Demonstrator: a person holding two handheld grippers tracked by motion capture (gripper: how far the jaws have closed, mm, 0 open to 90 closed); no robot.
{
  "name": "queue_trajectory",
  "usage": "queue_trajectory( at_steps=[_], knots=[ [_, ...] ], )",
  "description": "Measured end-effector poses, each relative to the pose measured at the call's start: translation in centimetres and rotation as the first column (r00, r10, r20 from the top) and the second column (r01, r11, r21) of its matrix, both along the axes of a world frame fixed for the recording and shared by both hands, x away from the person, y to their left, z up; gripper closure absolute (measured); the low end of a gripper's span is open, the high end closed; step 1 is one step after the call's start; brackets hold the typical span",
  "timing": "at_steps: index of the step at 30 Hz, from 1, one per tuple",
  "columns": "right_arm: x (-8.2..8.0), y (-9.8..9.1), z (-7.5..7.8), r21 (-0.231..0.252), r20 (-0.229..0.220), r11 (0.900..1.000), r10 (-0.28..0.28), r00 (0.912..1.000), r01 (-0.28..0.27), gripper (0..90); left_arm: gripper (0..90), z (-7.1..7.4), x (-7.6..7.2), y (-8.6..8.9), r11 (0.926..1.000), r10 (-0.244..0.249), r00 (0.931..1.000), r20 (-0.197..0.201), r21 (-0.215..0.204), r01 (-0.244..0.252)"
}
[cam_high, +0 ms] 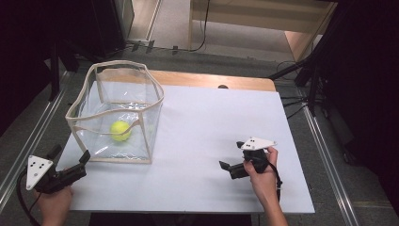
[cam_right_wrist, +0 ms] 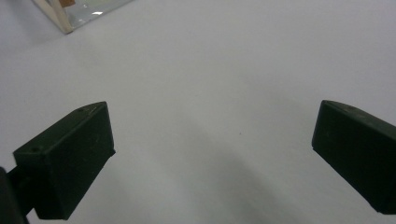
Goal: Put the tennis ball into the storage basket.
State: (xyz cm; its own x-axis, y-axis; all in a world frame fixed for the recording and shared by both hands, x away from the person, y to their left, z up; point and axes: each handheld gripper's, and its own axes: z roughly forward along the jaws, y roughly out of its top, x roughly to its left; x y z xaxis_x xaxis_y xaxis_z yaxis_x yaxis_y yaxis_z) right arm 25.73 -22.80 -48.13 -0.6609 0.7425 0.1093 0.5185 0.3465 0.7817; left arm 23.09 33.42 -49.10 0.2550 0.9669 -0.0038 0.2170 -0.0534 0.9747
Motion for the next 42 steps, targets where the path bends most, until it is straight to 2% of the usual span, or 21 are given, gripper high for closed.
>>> queue_trajectory(
  at_steps=[24, 29, 42],
  knots=[
    [-2.9, -5.5, -1.1, 0.013, 0.003, 0.9963, -0.085, 0.9964, 0.085, 0.0, 6.9, -0.1, 0.1, -0.2, 0.9997, 0.000, 1.0000, -0.004, 0.024, 0.000],
    [-3.4, -6.5, -1.3, 0.018, 0.000, 0.9951, -0.097, 0.9953, 0.097, 0.0, 6.9, -0.1, 0.1, -0.2, 0.9999, 0.008, 1.0000, -0.002, 0.015, -0.007],
    [-4.4, -9.1, -1.9, 0.047, 0.015, 0.9854, -0.165, 0.9863, 0.164, 0.0, 6.9, -0.1, 0.1, -0.2, 0.9998, 0.010, 1.0000, -0.001, 0.014, -0.010]
  ],
)
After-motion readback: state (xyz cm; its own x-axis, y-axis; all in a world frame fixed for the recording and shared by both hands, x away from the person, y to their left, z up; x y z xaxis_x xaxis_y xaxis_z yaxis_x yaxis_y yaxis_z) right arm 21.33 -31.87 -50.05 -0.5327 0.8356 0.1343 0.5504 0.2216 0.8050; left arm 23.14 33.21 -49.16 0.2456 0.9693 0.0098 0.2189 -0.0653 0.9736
